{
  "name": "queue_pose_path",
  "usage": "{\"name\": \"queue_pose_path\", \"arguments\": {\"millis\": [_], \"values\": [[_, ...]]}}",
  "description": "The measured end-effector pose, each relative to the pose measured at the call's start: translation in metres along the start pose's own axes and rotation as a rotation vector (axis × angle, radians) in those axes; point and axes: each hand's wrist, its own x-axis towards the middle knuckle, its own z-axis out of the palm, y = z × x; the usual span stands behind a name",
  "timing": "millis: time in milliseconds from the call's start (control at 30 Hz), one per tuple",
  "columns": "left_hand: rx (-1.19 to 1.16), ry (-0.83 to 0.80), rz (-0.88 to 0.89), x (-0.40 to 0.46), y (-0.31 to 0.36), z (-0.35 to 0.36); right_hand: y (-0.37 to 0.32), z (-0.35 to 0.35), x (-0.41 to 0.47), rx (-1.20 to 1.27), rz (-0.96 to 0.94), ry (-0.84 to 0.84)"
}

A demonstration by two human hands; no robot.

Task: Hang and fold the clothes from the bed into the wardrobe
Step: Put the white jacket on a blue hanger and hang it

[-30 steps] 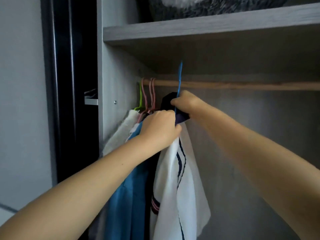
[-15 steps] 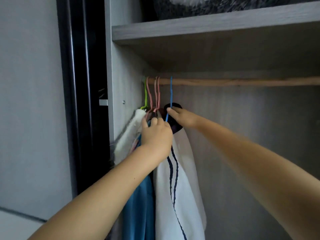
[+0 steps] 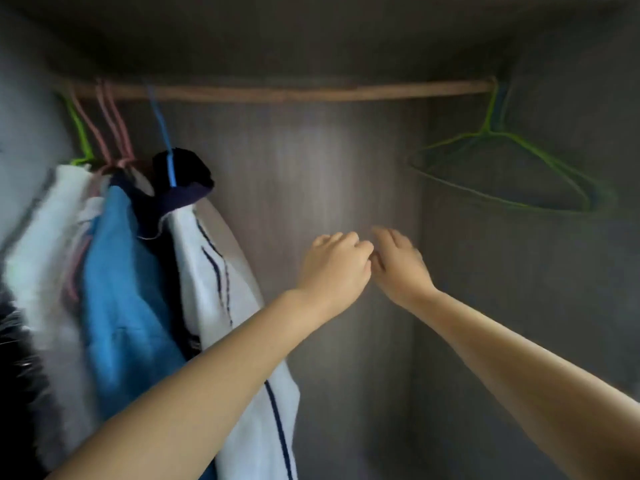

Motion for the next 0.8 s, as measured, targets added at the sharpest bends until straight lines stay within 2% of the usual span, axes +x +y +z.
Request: {"name": "queue_pose_path", "arguments": {"millis": [67,133,267,400,500,633,800], "values": [[-0.192,0.1,0.13,0.004,0.042,0.024,0.039,-0.029,-0.043,-0.109,0.02,0.057],[-0.34,0.183,0.182,0.002,0.088,0.047,0.08,-0.059,-0.094,-0.221,0.056,0.105],[-0.5,0.166,0.288,-0.016,0.191,0.087,0.164,-0.123,-0.228,-0.463,0.267,0.039],[-0.616,-0.009,0.416,-0.05,0.301,0.111,0.216,-0.192,-0.376,-0.641,0.564,-0.08],[-0.66,-0.228,0.479,-0.078,0.382,0.12,0.232,-0.238,-0.473,-0.743,0.798,-0.217],[-0.665,-0.498,0.485,-0.106,0.475,0.127,0.237,-0.287,-0.569,-0.821,0.977,-0.336],[-0.654,-0.55,0.631,-0.115,0.568,0.129,0.252,-0.32,-0.638,-0.799,1.17,-0.307]]}}
